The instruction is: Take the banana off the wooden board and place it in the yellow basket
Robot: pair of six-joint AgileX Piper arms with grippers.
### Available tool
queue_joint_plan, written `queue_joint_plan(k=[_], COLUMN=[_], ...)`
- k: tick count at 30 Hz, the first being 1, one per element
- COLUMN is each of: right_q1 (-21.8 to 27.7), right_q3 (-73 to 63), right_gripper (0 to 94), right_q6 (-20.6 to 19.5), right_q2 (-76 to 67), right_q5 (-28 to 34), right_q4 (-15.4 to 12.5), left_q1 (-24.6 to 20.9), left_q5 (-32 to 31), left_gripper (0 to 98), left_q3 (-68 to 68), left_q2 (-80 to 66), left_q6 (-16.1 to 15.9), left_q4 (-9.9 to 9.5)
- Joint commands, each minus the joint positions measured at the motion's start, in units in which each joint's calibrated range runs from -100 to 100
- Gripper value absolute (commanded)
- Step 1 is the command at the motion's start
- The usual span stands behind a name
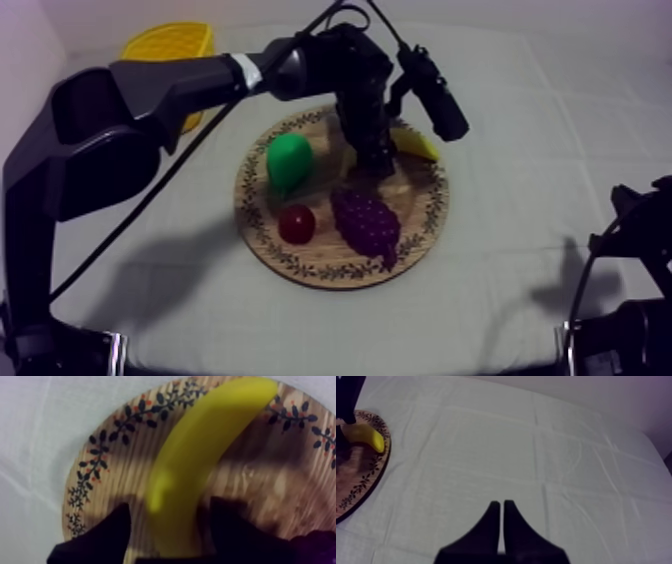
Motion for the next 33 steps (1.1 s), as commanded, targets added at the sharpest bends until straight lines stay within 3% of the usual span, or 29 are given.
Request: queue_joint_plan(k=[1,8,12,23,33], right_q1=[0.0,0.0,0.0,0.0,0.0], right_q3=[0.1,0.1,0.1,0.1,0.1], right_gripper=[0.4,0.4,0.4,0.4,0.4], right_q6=[0.0,0.0,0.0,0.0,0.0], right_q2=[0.0,0.0,0.0,0.0,0.0], right_q5=[0.0,0.0,0.0,0.0,0.0], right_q4=[0.0,0.0,0.0,0.0,0.0], left_q1=[0.1,1.4,1.7,0.7,-6.1], left_q5=[-0.3,-3.7,-4.9,-3.1,2.0], left_gripper=[54.3,34.7,28.2,24.7,24.9], left_q3=[-0.2,1.8,3.2,2.7,2.3], left_q2=[0.1,0.7,0.6,-5.6,-18.9], left_q6=[0.1,1.5,2.8,4.4,5.1], left_q4=[-0.09,-1.98,-3.07,-5.79,-10.11])
